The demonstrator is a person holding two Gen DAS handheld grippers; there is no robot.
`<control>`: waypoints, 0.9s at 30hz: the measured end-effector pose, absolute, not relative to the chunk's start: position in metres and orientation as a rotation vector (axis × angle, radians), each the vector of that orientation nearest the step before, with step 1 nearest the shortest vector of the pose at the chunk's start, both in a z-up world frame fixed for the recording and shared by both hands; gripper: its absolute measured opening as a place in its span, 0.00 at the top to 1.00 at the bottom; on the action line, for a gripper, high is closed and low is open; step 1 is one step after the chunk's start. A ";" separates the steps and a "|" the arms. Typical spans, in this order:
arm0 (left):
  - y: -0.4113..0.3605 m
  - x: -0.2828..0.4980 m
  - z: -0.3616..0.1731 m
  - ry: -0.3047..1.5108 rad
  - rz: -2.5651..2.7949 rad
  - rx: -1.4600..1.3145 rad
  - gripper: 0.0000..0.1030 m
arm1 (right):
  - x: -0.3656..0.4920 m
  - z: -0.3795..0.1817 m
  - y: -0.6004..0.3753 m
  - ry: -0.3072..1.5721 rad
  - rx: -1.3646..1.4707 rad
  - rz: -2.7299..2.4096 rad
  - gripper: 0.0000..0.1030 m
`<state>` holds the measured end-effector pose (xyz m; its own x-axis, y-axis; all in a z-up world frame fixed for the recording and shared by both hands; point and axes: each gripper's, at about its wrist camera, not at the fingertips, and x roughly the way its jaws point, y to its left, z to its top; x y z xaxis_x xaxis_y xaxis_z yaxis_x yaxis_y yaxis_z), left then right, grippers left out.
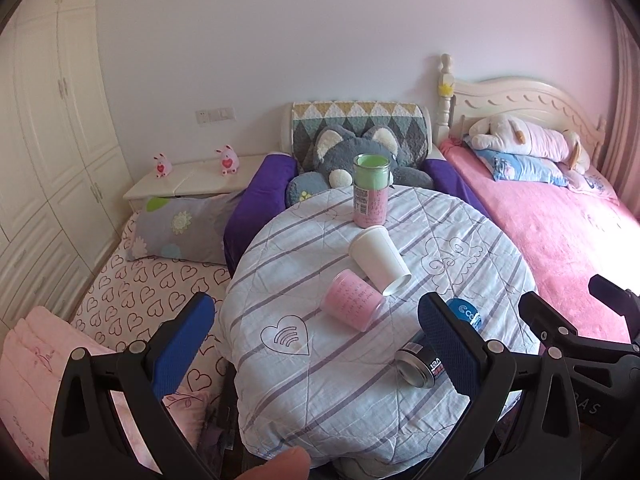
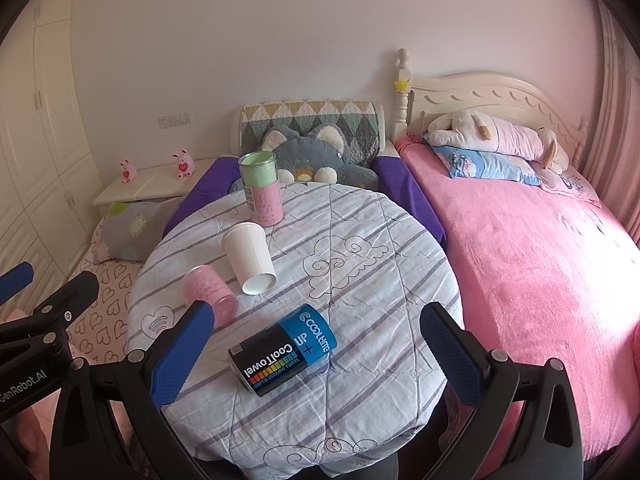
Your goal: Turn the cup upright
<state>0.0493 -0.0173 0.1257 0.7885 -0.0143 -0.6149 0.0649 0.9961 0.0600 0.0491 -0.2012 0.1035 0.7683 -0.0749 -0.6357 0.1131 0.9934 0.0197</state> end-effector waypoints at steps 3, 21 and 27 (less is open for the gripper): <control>-0.017 0.050 0.126 0.662 -0.047 0.079 0.00 | 0.049 0.104 -0.202 0.687 0.061 -0.101 0.00; -0.015 0.052 0.125 0.672 -0.056 0.068 0.00 | 0.051 0.103 -0.203 0.690 0.060 -0.102 0.00; -0.015 0.052 0.121 0.677 -0.062 0.060 0.00 | 0.049 0.100 -0.204 0.692 0.063 -0.104 0.00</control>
